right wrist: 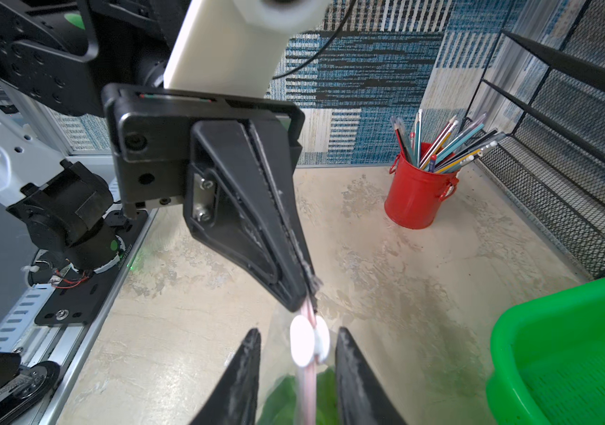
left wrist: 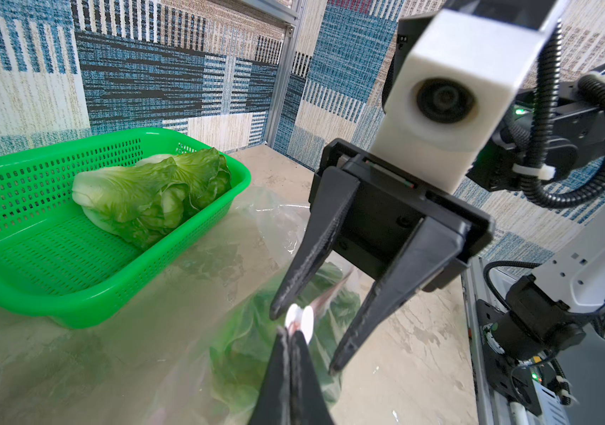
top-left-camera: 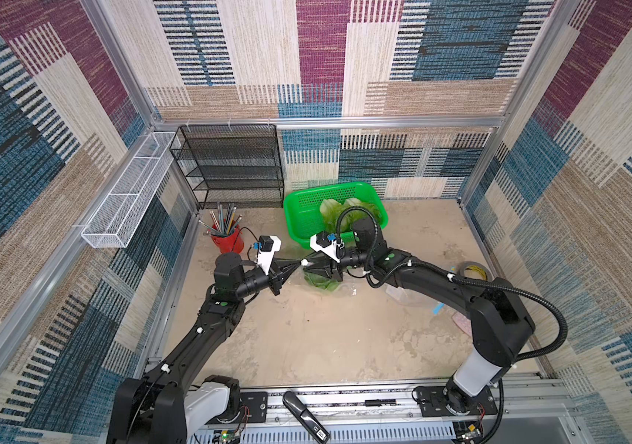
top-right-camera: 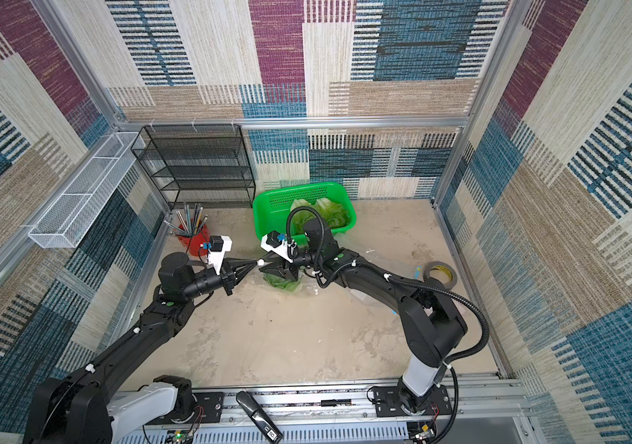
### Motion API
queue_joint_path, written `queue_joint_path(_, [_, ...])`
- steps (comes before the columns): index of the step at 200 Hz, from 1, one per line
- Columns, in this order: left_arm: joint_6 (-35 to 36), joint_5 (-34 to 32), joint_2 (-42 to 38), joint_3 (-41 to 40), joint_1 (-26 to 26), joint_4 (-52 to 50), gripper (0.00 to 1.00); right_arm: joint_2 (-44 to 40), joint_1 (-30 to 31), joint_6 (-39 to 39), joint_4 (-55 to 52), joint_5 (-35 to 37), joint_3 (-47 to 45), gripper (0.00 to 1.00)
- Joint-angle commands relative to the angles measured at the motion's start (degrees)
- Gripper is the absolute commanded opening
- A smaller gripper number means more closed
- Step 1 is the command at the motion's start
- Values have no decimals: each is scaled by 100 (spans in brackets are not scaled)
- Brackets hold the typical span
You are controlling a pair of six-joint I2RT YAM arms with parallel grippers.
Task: Open the zip-top bag and take out the chinese cabbages
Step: Unzip the zipper on the zipper food storage bag.
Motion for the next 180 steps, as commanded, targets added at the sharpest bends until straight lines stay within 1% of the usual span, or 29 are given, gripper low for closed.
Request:
queue_joint_path(1, [222, -127, -81, -29, -11, 215, 0, 26, 11, 140, 23, -174, 67, 30])
queue_joint_path(41, [340, -262, -169, -47, -33, 126, 0, -15, 11, 232, 42, -238, 14, 25])
queue_joint_path(105, [437, -347, -203, -73, -129, 146, 0, -2, 11, 275, -7, -206, 104, 20])
queue_joint_path(134, [472, -414, -273, -108, -148, 120, 0, 24, 11, 328, 10, -186, 124, 16])
queue_joint_path(160, [482, -591, -359, -180, -147, 184, 0, 26, 6, 307, -35, -173, 131, 14])
queue_joint_path(180, [455, -729, -444, -257, -148, 311, 0, 2, 10, 246, -124, -122, 104, 13])
